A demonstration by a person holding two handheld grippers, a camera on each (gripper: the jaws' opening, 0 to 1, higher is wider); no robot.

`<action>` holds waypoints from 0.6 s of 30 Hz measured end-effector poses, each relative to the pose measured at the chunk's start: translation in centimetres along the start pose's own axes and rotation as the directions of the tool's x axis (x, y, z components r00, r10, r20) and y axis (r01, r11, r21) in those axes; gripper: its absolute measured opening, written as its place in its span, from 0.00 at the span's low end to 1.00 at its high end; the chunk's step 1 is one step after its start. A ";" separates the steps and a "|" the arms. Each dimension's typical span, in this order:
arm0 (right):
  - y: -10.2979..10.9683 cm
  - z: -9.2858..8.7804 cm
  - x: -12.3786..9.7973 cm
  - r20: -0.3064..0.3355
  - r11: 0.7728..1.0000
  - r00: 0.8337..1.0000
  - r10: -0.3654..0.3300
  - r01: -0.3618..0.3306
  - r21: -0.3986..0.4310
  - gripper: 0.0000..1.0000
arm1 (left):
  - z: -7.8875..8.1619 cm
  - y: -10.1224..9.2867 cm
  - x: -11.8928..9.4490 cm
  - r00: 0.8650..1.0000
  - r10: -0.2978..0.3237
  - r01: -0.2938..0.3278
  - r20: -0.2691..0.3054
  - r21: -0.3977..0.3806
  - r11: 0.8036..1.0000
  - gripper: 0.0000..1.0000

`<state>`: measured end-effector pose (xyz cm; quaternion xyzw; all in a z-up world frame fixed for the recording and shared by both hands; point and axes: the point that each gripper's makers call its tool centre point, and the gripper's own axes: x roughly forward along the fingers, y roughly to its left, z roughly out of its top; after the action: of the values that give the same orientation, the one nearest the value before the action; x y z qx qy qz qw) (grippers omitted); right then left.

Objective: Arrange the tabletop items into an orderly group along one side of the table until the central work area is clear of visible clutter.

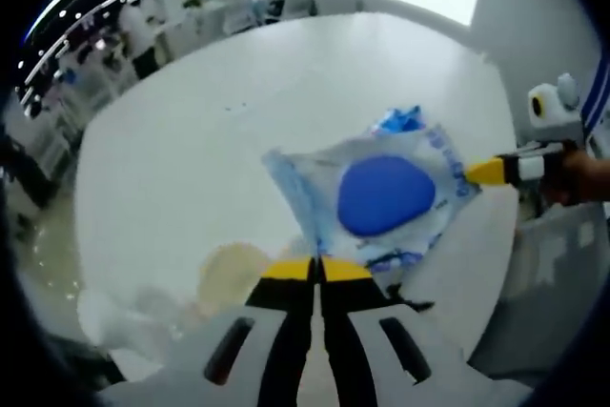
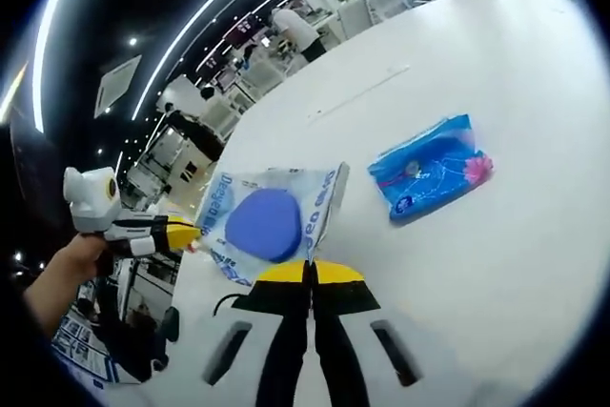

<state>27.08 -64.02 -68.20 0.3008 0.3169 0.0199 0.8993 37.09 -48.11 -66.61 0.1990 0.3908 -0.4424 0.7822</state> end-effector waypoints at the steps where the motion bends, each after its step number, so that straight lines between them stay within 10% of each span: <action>1: 0.0 0.1 0.0 -0.001 1.000 1.000 0.000 0.000 -0.005 0.00 | -0.1 0.0 0.0 1.000 0.002 -0.002 0.003 -0.004 1.000 0.00; 18: -1.4 2.4 1.8 -0.020 0.993 1.000 -0.017 0.014 -0.120 0.00 | -1.5 -0.6 1.3 0.996 0.052 -0.045 0.067 -0.103 0.994 0.00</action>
<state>29.72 -66.02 -68.47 0.2434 0.3267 0.0351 0.9126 36.35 -48.13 -68.48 0.1529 0.3801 -0.4097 0.8150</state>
